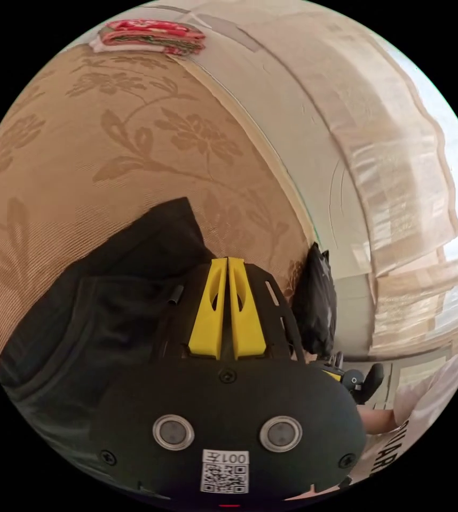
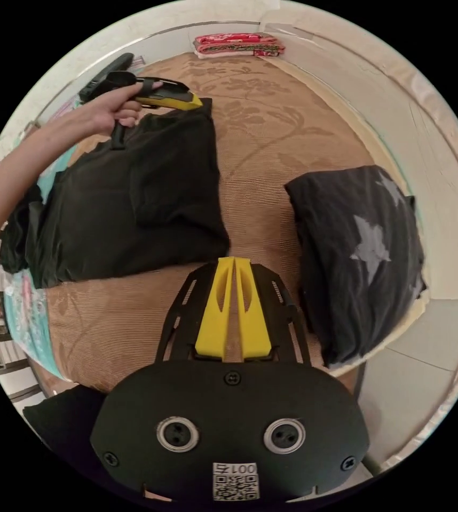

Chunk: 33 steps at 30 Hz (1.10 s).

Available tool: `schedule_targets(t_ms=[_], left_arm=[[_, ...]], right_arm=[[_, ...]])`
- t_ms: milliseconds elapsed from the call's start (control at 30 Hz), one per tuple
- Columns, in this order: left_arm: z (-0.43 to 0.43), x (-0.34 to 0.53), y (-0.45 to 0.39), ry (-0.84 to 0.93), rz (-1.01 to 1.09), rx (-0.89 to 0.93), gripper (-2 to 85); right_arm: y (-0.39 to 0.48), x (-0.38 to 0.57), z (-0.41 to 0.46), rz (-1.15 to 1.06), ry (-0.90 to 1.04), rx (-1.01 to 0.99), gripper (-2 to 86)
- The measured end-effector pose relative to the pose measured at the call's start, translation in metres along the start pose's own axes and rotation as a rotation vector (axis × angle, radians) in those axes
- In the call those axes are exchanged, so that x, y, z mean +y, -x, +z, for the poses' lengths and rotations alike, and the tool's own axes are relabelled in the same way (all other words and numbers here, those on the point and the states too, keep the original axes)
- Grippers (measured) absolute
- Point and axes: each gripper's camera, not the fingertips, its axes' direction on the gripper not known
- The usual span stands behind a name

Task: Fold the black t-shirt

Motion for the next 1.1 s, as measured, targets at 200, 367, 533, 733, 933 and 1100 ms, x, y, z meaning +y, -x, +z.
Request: schedule_targets(t_ms=[200,367,533,733,933,1100], left_arm=[[-0.002,-0.009,-0.008,0.1,0.103,0.085,-0.9],[0.03,-0.007,-0.038,0.293,0.22,0.042,-0.9],[0.037,0.013,-0.052,0.337,0.233,-0.044,-0.5],[0.022,0.04,-0.046,0.295,0.202,0.058,2.5],[0.002,0.077,-0.04,0.168,0.128,0.198,5.5],[-0.033,0.133,-0.046,0.096,0.16,-0.054,3.2]], right_arm=[[0.005,0.01,0.004,-0.076,0.003,0.01,0.7],[0.02,-0.003,0.009,-0.108,-0.029,-0.068,4.6],[0.036,-0.016,0.038,-0.11,0.033,-0.13,8.6],[0.045,-0.005,0.032,-0.061,0.005,-0.145,3.1],[0.057,0.006,0.031,-0.066,0.04,-0.178,2.3],[0.067,-0.004,0.03,-0.06,0.065,-0.213,2.1]])
